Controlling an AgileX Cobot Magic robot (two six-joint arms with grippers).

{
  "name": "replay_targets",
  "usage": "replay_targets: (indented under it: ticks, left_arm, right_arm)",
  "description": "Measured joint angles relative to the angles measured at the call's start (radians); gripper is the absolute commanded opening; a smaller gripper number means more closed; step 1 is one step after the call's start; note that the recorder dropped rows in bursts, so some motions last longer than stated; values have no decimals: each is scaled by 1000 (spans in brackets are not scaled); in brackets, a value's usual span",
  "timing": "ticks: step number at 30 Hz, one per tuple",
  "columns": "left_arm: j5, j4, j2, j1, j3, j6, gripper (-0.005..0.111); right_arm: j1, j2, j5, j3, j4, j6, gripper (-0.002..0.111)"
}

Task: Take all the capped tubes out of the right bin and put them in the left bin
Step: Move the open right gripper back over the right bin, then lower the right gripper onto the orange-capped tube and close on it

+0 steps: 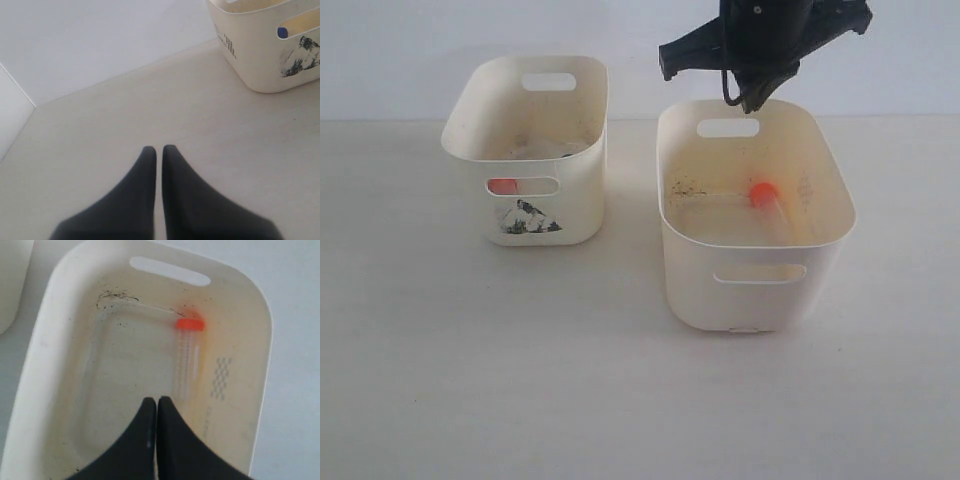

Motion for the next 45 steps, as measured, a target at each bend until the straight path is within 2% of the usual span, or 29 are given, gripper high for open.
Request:
replay_targets:
  ticks: [8,18,27,45]
  left_arm:
    - [0,0,0,0,0,0,4]
    - [0,0,0,0,0,0,4]
    - [0,0,0,0,0,0,4]
    - [0,0,0,0,0,0,4]
  right_arm:
    - [-19,78,2,0,28,82,0]
    - [-34,206,2,6,70,80,0]
    - [-112,218,2,6,172,28,0]
    - [-95,285,2,6,187,31,0]
